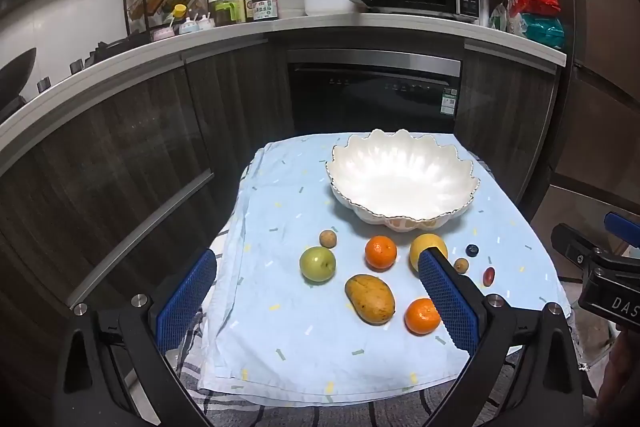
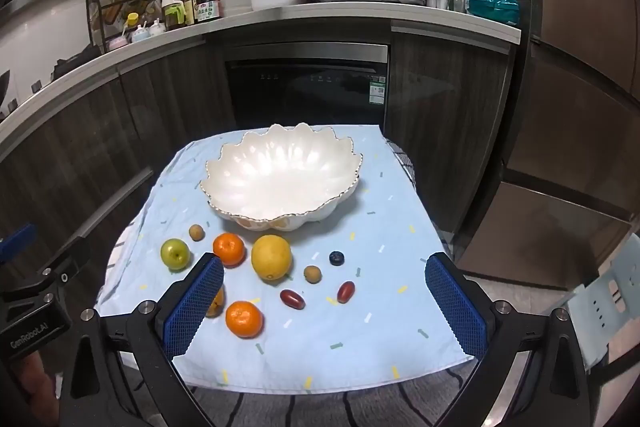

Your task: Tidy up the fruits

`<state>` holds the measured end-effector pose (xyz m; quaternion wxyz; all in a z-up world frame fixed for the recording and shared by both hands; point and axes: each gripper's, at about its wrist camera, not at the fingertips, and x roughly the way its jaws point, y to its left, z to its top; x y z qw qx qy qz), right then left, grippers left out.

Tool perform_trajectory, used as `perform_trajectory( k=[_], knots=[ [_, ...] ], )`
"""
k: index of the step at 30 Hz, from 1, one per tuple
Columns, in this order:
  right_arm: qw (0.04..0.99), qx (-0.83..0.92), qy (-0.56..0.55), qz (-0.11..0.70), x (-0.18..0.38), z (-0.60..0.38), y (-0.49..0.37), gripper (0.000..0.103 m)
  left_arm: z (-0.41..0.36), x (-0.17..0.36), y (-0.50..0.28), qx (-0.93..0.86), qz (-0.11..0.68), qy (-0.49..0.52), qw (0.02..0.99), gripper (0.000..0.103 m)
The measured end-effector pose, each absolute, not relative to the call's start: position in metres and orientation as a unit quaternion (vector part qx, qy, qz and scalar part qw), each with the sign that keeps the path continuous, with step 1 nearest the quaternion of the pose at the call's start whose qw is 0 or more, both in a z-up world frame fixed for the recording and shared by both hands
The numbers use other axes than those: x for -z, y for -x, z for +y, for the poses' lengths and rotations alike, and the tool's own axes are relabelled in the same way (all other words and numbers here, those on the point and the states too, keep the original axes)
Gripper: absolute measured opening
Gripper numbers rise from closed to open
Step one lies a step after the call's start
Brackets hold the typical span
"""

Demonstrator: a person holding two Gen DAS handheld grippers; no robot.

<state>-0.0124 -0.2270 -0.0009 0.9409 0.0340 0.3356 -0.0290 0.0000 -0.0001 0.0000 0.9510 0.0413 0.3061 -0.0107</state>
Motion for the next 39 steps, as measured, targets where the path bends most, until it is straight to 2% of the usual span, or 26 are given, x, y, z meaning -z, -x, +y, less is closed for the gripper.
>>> perform_trajectory(
  k=[39],
  knots=[
    [0.945,0.030,-0.024,0.324,-0.0045,-0.2248,0.0201,0.103,0.0008,-0.0053,0.0031,0.016,0.299,-0.027,0.954,0.103]
  ],
)
